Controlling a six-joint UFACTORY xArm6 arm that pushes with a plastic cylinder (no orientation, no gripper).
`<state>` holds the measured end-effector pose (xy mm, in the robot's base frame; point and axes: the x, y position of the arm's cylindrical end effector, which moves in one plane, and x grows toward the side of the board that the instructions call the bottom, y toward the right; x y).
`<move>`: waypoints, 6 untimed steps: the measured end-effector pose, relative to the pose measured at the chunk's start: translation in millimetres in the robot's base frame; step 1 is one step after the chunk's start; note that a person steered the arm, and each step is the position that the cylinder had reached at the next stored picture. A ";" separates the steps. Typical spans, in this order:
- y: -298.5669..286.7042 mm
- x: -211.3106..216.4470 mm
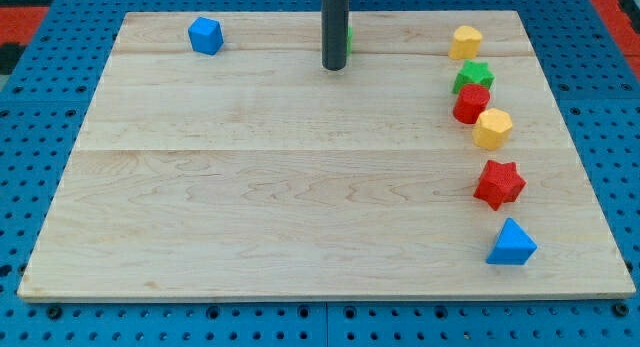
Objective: Move your arm to the left of the yellow heart
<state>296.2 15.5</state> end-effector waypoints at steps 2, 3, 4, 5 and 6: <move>46.0 0.6; 47.5 0.3; 52.9 -1.4; 88.8 -14.6; 123.5 -14.3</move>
